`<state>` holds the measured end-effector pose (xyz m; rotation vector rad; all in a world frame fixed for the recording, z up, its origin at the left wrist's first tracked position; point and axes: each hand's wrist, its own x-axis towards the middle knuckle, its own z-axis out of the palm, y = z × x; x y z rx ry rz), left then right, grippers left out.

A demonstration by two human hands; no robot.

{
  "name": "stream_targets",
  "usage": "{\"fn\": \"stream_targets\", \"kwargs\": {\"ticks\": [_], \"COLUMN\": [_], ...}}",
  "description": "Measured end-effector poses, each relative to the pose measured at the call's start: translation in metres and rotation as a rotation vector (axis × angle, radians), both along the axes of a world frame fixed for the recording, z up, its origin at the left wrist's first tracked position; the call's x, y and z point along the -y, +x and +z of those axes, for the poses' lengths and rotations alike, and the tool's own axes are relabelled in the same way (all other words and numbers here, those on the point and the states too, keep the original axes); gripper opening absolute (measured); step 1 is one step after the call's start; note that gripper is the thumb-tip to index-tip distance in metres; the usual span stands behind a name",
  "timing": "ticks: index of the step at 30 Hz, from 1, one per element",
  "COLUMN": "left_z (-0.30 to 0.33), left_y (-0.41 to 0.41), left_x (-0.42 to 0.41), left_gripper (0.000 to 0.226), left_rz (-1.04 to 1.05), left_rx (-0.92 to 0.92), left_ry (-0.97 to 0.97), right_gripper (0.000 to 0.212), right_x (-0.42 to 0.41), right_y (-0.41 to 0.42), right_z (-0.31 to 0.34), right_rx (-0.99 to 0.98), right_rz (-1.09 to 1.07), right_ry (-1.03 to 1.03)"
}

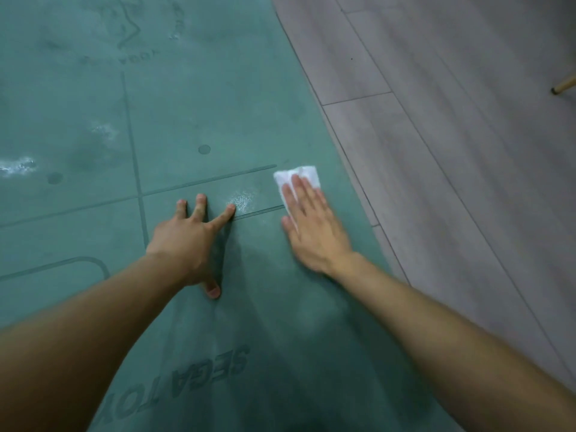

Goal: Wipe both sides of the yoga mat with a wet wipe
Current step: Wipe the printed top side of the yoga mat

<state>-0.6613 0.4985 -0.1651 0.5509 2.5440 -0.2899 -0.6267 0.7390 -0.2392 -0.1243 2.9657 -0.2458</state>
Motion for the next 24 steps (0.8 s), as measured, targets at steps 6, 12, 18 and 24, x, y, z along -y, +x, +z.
{"fn": "stream_targets", "kwargs": {"ticks": [6,12,18,24], "left_z": [0.003,0.003,0.001,0.0], "left_y": [-0.002,-0.001,-0.004,-0.003], "left_x": [0.0,-0.001,0.0,0.0], "left_gripper": [0.172,0.172,0.173,0.173], "left_rz": [-0.012,0.005,-0.011,-0.01], "left_rx": [-0.003,0.003,-0.013,-0.013], "left_ry": [-0.001,-0.005,-0.003,-0.01], "right_gripper": [0.065,0.069,0.068,0.067], "right_x": [-0.009,-0.035,0.029,-0.06], "right_y": [0.069,-0.017,0.143,0.027], "right_z": [0.007,-0.002,0.006,0.002], "right_rx": [0.031,0.031,0.048,0.033], "right_rz": [0.284,-0.151,0.343,-0.158], "right_ry": [0.005,-0.008,-0.057,0.044]}}
